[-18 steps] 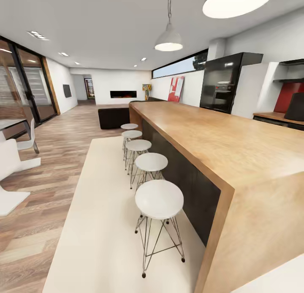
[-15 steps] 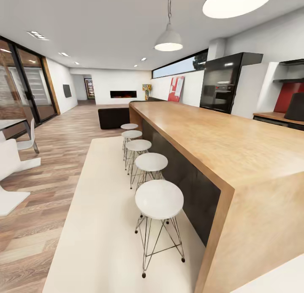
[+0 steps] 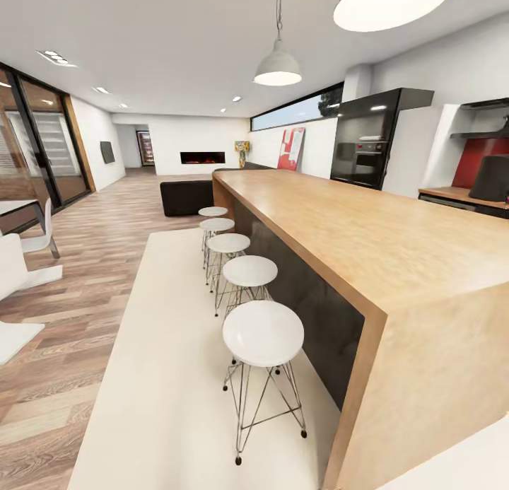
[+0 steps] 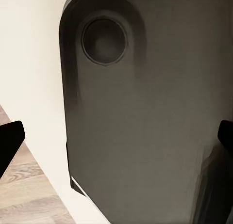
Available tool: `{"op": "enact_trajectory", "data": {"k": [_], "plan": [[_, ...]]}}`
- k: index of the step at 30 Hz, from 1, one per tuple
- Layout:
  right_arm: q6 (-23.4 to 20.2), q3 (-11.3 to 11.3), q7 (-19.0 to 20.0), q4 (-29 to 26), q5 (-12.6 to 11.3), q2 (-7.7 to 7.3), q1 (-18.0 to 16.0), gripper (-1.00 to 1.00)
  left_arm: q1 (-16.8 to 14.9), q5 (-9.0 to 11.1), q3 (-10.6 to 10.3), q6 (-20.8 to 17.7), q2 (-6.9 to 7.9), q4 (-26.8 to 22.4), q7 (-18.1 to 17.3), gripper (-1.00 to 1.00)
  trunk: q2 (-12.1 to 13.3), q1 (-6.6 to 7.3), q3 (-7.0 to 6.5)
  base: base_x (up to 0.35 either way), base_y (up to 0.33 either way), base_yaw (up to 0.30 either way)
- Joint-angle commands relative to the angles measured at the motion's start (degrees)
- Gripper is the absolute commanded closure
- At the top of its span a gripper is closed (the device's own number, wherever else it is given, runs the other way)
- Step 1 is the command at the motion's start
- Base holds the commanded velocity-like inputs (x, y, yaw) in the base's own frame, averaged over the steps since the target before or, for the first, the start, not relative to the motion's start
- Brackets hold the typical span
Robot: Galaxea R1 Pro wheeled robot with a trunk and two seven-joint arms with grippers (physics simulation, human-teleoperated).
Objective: Set up a coffee station on the kitchen countertop: keep the coffee maker on the countertop, move the bottle of coffee from the kitchen shelf to the counter next to the coffee maker, place a paper coffee filter on top of the coffee maker, put the saucer next to the coffee maker with the coffee cup on the saucer, and place the electric kettle next to the coffee maker.
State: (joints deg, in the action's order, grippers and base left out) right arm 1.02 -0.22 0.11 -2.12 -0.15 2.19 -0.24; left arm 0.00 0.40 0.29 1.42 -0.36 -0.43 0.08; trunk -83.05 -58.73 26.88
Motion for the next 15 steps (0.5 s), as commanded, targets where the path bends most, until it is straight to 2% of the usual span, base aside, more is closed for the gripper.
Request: {"op": "enact_trajectory", "data": {"k": [1,13,15], "plan": [[0.29,-0.03,0.02,0.01,-0.02,0.01,-0.02,-1.0,0.0,0.06,0.0,0.15,0.0,-0.01,0.01,-1.0,-0.03,0.0,0.05,0.0,0.0,-0.233],[2.68,-0.14,-0.02,0.01,-0.02,0.01,-0.02,-1.0,0.0,0.16,-0.1,-0.28,-0.17,0.0,-0.25,-1.0,-0.03,0.0,0.05,0.0,0.0,-0.285],[2.78,-0.21,-0.02,0.01,-0.06,0.01,-0.02,-1.0,0.0,0.29,0.0,-0.4,-0.17,0.06,-0.26,-1.0,0.78,0.44,-0.31,0.0,0.0,-0.295]]}}
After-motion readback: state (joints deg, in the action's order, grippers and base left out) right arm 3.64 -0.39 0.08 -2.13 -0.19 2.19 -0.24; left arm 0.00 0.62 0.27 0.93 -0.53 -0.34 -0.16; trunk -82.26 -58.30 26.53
